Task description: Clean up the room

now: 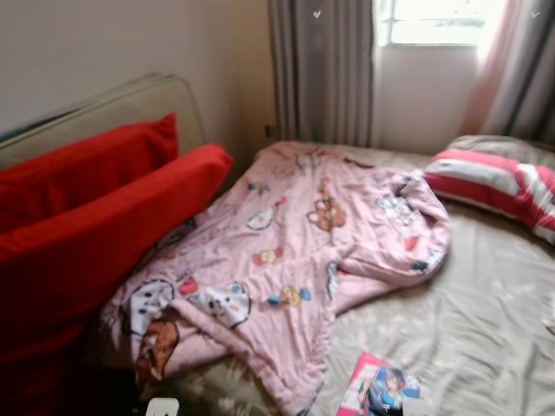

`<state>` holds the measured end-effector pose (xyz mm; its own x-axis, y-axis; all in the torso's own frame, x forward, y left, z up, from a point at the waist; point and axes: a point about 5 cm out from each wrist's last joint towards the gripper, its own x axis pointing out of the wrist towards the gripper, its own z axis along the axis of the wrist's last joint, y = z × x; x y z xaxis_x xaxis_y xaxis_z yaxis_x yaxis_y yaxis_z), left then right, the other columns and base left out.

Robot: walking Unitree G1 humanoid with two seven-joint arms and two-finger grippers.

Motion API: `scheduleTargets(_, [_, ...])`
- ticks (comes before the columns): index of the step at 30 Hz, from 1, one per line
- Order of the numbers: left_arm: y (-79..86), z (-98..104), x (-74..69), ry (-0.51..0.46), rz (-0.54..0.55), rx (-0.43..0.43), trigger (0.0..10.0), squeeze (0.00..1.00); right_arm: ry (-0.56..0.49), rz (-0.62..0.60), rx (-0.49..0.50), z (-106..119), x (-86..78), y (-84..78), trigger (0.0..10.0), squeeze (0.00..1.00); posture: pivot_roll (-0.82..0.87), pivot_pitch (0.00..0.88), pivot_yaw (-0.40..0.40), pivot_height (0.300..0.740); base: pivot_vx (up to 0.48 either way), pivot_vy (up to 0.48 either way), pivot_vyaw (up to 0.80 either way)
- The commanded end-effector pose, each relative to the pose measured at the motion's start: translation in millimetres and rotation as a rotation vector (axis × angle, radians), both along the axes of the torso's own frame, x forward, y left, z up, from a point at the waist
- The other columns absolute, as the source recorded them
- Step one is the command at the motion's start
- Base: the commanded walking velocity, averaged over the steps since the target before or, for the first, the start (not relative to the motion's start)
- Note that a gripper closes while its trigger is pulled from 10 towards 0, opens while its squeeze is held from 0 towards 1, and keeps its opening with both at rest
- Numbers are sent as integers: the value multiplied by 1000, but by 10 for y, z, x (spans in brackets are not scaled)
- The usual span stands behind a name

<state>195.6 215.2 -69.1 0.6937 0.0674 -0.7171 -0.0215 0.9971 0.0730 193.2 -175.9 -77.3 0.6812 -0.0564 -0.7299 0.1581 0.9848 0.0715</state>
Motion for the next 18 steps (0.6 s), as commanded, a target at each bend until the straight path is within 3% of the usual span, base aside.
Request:
scheduleTargets(1, [-5,-13,-12,17,-8,3,10000,0,19,-5,12,-27,-43,25,10000,0,11,26,76,740,0,0,0])
scheduleTargets(7, [8,-28,-40,31,0,3,10000,0,18,11,-1,-26,-45,20,10000,0,13,29,74,740,0,171,0])
scheduleTargets(12, [6,-46,-68,44,5,3,10000,0,12,10,-5,-22,-42,9,10000,0,14,29,74,740,0,311,696])
scheduleTargets(18, [7,-50,-73,49,7,4,10000,0,13,-12,-2,-21,-40,-3,10000,0,15,29,74,740,0,315,0])
